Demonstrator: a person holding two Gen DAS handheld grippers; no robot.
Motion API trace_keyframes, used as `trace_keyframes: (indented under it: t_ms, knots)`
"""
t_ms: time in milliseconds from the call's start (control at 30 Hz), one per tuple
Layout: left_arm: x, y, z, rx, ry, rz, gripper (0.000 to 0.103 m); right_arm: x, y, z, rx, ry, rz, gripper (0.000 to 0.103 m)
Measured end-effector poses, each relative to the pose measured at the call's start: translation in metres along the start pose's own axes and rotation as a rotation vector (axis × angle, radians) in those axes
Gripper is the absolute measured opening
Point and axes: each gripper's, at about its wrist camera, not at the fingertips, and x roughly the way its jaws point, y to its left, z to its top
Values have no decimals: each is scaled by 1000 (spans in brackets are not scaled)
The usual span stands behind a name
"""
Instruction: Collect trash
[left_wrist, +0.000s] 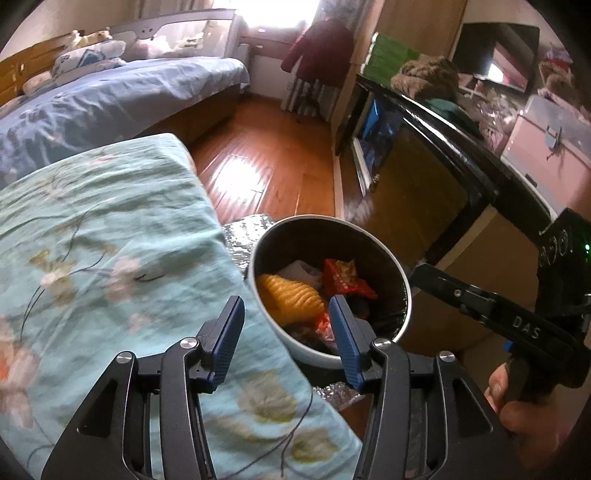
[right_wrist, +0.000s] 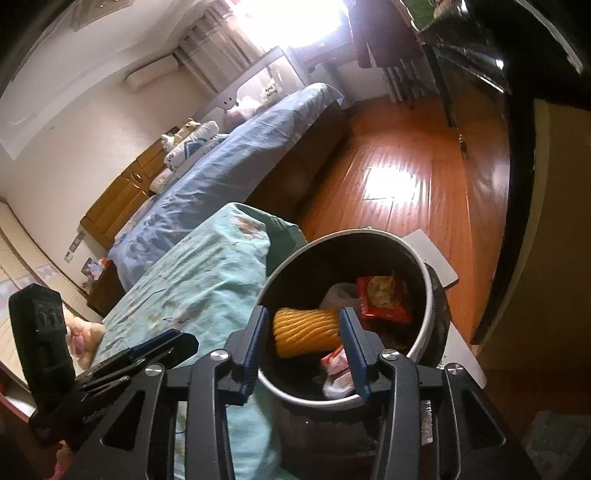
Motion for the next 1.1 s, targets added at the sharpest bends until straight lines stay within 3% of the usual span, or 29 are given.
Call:
trace_keyframes:
  t_ms: [233,400,833,933,1100]
  knots:
    - [-32,18,-17,-66,-47,18,53,-17,26,-11,-31,-48,14,69]
    - [-59,33,-34,-89,-83,48,55,-26,45,-26,-50,-74,20,77]
    - [-122,47,-68,-83,-220,132,63,-47,93,-64,-186,-147,-40,90]
    - [-139,45,-71,-62,-273,165,68,-55,106,-67,-234,-180,-68,93]
    - [-165,42,-75,-45,-382,238,88,-74,134,-66,-325,-281,-140,102]
